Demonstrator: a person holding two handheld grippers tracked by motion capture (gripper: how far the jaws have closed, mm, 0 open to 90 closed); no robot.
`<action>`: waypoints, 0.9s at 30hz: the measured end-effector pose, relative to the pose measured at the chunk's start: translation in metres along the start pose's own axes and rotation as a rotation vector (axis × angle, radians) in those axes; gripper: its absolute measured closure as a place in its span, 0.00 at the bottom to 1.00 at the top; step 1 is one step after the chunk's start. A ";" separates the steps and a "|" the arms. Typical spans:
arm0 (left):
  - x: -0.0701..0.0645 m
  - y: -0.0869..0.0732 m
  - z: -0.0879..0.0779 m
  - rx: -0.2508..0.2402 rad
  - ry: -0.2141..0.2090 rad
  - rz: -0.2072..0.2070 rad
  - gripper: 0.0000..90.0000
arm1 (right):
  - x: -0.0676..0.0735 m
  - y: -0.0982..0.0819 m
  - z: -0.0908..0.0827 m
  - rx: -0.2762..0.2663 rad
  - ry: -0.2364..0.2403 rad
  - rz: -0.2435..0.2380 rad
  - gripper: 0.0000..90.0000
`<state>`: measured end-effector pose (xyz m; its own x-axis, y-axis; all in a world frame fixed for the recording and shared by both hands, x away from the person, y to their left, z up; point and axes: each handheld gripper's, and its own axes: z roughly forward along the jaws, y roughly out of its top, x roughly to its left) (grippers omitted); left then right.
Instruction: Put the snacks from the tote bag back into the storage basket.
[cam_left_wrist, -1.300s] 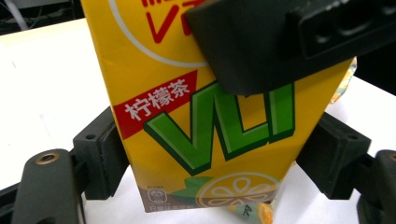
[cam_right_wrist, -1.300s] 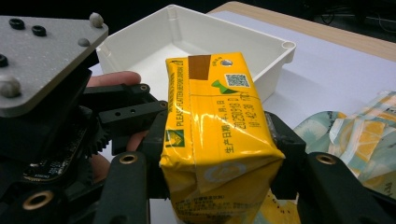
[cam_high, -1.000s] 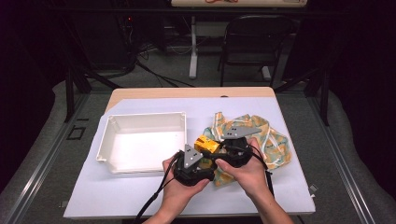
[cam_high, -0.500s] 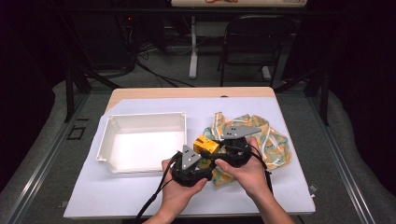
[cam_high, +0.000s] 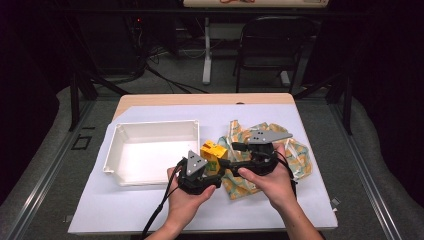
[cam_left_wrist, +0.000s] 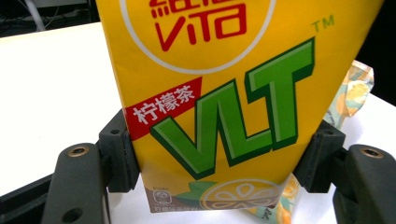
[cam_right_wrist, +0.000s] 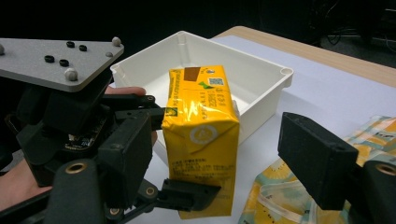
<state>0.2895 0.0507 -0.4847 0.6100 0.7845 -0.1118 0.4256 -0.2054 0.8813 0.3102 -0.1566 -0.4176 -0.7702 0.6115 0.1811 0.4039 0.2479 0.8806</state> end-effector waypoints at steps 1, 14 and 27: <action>0.001 0.001 -0.001 0.000 0.002 -0.002 0.34 | 0.000 0.000 -0.001 -0.007 -0.003 0.005 0.28; 0.018 0.004 -0.006 -0.029 0.038 -0.038 0.34 | -0.009 0.001 -0.010 -0.026 -0.018 0.017 0.27; 0.033 0.007 -0.012 -0.046 0.074 -0.053 0.34 | -0.019 -0.003 -0.010 -0.024 -0.043 0.036 0.24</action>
<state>0.3044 0.0818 -0.4765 0.5357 0.8350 -0.1262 0.4236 -0.1364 0.8955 0.3186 -0.1764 -0.4193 -0.7332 0.6514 0.1949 0.4187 0.2068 0.8843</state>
